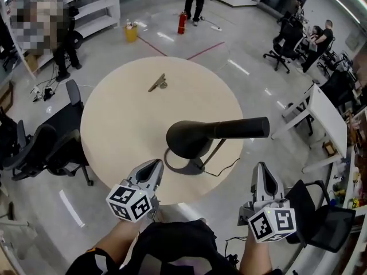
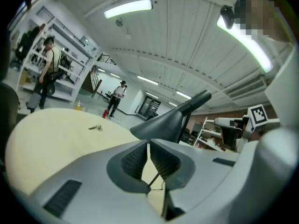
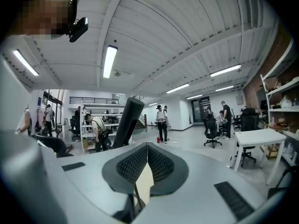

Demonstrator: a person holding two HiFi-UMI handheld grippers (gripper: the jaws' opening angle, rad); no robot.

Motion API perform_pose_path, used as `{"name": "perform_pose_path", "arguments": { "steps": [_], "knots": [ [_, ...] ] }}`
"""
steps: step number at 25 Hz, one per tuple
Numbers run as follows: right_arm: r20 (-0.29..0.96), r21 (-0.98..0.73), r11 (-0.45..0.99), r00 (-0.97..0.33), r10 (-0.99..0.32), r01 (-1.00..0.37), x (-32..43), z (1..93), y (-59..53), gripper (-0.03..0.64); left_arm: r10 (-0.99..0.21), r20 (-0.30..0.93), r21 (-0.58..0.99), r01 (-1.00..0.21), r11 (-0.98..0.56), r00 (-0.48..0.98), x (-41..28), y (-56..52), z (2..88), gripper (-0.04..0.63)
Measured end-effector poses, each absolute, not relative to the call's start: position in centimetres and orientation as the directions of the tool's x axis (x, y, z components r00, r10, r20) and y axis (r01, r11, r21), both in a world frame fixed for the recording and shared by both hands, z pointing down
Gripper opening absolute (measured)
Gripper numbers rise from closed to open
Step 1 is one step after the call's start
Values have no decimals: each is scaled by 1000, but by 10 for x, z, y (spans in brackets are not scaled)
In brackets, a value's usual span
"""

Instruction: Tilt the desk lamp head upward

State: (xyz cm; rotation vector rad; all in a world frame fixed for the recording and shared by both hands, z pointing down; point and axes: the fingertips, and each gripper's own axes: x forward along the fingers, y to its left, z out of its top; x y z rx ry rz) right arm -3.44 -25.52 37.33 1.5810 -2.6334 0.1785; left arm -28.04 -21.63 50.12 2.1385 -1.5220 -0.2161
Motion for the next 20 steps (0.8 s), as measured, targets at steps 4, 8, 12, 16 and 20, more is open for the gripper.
{"name": "perform_pose_path", "arguments": {
  "steps": [4, 8, 12, 16, 20],
  "knots": [
    [61, -35, 428, -429, -901, -903, -23, 334, -266, 17, -890, 108, 599, -743, -297, 443, -283, -234, 512, 49],
    [-22, 6, 439, -439, -898, -899, -22, 286, -282, 17, -873, 54, 671, -665, -328, 485, -279, -252, 512, 77],
    [-56, 64, 495, -499, -865, -866, -40, 251, -299, 17, -854, 25, 731, -592, -339, 520, -277, -260, 512, 117],
    [-78, 103, 552, -560, -825, -828, -63, 226, -313, 17, -838, -41, 804, -480, -351, 545, -275, -266, 515, 138],
    [-49, 144, 599, -610, -791, -788, -82, 218, -328, 17, -820, -139, 857, -348, -381, 555, -272, -271, 517, 138]
  ]
}}
